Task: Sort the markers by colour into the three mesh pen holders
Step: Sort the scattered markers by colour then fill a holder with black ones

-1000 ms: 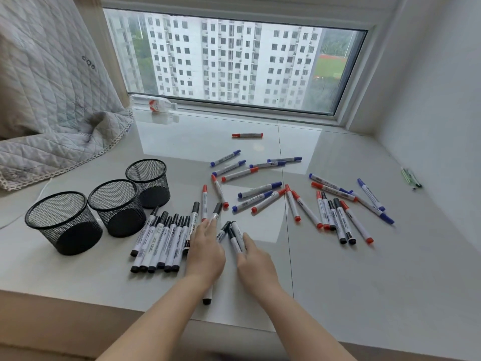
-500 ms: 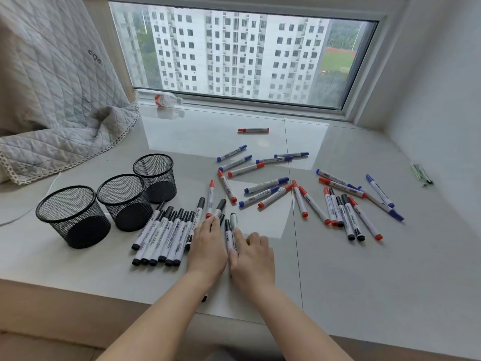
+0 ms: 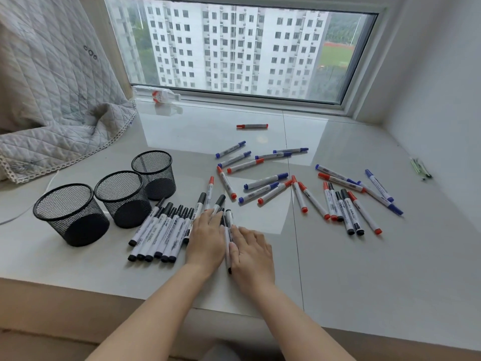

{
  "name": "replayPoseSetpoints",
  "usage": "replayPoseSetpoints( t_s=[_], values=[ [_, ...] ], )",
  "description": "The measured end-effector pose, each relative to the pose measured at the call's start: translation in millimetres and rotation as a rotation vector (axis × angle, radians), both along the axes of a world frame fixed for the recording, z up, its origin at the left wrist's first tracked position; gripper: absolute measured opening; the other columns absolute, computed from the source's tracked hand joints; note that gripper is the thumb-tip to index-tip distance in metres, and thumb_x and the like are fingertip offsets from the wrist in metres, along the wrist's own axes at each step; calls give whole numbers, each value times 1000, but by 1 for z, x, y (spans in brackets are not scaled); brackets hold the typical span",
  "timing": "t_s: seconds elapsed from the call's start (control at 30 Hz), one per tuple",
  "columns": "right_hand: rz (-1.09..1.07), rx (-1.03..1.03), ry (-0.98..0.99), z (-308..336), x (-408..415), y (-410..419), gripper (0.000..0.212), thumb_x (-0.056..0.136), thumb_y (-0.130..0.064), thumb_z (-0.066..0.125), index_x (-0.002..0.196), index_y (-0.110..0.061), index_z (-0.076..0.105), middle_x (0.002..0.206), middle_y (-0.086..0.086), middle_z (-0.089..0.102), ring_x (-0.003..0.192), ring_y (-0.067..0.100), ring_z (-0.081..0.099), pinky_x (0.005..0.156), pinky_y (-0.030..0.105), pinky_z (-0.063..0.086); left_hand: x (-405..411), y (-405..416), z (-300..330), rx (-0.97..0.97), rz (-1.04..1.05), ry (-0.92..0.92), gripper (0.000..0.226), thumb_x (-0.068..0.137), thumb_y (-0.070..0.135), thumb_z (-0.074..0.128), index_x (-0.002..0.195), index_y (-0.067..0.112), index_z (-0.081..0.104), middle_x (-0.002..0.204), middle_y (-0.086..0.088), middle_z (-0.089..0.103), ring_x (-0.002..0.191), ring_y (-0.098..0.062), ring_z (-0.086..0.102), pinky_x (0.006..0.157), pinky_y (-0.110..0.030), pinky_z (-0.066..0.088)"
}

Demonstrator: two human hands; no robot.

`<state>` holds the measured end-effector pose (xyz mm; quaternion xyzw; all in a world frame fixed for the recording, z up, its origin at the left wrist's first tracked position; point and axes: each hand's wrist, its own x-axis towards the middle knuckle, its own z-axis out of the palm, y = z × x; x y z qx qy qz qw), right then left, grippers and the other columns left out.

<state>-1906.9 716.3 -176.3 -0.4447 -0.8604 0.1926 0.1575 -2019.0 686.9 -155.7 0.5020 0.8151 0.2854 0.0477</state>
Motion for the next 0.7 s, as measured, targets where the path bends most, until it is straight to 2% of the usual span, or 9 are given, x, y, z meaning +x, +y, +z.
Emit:
replayPoseSetpoints(
  t_s=[0.13, 0.23, 0.37, 0.53, 0.7],
  values=[
    [-36, -59, 83, 4, 1, 3, 45, 97, -31, 31, 141, -27, 35, 143, -11, 40, 130, 11, 28, 103, 25, 20, -3, 3, 0, 18, -1, -6, 39, 94, 10, 42, 132, 3, 47, 139, -17, 41, 132, -30, 31, 113, -37, 22],
    [-71, -152, 229, 11, 5, 7, 40, 96, -26, 37, 135, -21, 44, 136, -4, 48, 124, 14, 36, 103, 26, 27, -2, 9, 6, 33, -17, 11, 38, 94, 12, 43, 131, 3, 48, 135, -17, 45, 127, -30, 36, 110, -37, 24],
    [-165, -165, 363, 23, 37, 28, 36, 90, -18, 45, 125, -20, 52, 126, -5, 54, 116, 10, 41, 95, 20, 32, 15, 28, 17, 60, -64, 37, 39, 92, 12, 46, 130, 6, 47, 133, -13, 46, 125, -27, 36, 107, -35, 25],
    [-356, -68, 366, 36, 106, 79, 30, 86, -13, 50, 115, -18, 57, 113, -1, 59, 107, 12, 44, 87, 20, 31, 56, 64, 28, 84, -186, 25, 41, 89, 16, 51, 130, 14, 45, 131, -6, 46, 124, -21, 38, 105, -33, 33],
    [-522, 54, 245, 40, 174, 128, 27, 85, -11, 52, 110, -15, 60, 108, 3, 61, 100, 20, 47, 80, 25, 35, 106, 113, 35, 50, -295, 13, 42, 90, 21, 52, 131, 20, 45, 136, 0, 47, 128, -18, 40, 103, -31, 37]
  ],
)
